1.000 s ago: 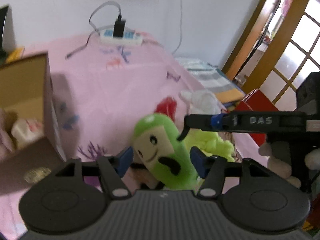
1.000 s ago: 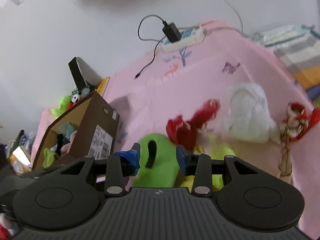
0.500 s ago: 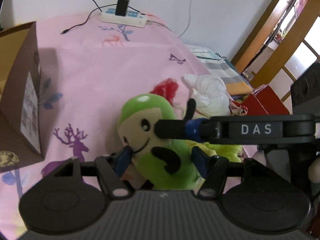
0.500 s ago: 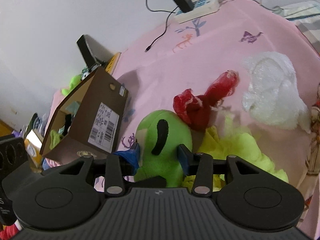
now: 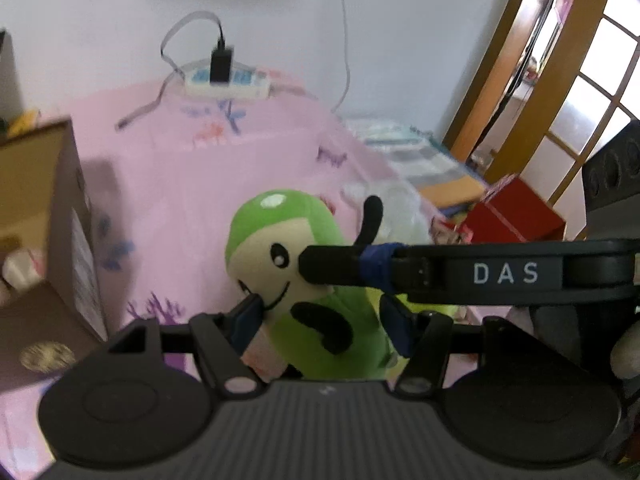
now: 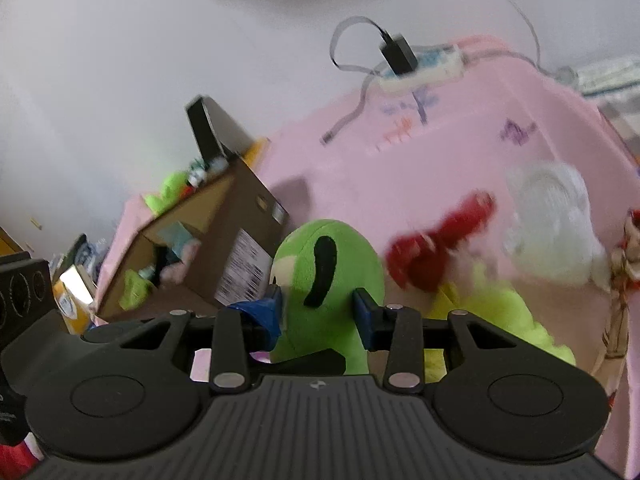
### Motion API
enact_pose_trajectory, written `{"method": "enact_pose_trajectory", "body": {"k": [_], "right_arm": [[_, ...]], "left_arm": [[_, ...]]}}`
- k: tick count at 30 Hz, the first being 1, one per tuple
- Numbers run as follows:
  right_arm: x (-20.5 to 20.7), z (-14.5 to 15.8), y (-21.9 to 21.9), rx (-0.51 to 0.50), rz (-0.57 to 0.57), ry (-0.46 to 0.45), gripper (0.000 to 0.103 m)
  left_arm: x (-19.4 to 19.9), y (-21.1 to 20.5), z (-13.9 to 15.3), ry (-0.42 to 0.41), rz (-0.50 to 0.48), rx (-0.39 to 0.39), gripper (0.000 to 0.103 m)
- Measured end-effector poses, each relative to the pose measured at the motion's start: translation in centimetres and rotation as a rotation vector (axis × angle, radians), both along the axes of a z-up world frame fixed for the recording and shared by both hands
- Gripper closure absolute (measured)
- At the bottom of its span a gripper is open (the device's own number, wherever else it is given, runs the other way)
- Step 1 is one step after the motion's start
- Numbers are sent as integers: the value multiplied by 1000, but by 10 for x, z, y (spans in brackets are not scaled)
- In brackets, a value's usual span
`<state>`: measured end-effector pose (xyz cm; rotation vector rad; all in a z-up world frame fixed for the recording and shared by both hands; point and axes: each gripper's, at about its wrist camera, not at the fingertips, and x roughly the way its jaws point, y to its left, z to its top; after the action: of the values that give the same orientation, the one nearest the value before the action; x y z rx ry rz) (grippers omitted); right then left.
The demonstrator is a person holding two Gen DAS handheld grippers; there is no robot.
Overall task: Organize soft objects
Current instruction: 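Carry the green plush into the cardboard box and release it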
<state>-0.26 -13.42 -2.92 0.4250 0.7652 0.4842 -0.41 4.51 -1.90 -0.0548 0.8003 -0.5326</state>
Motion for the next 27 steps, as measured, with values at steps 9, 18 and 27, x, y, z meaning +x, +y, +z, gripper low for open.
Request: {"method": "enact_pose_trajectory", "body": {"k": [9,18,27], "right_arm": [[18,48,62,94,68,-149,81],[53,59,160,87,136,-178,81],[73,37,238,-173,125,-92,81]], "left_arm": [[-9,66,65,-217,88,-1,41],[10,155,80,-287,184,49,41],[57,213,34,-88,203,26,41]]}}
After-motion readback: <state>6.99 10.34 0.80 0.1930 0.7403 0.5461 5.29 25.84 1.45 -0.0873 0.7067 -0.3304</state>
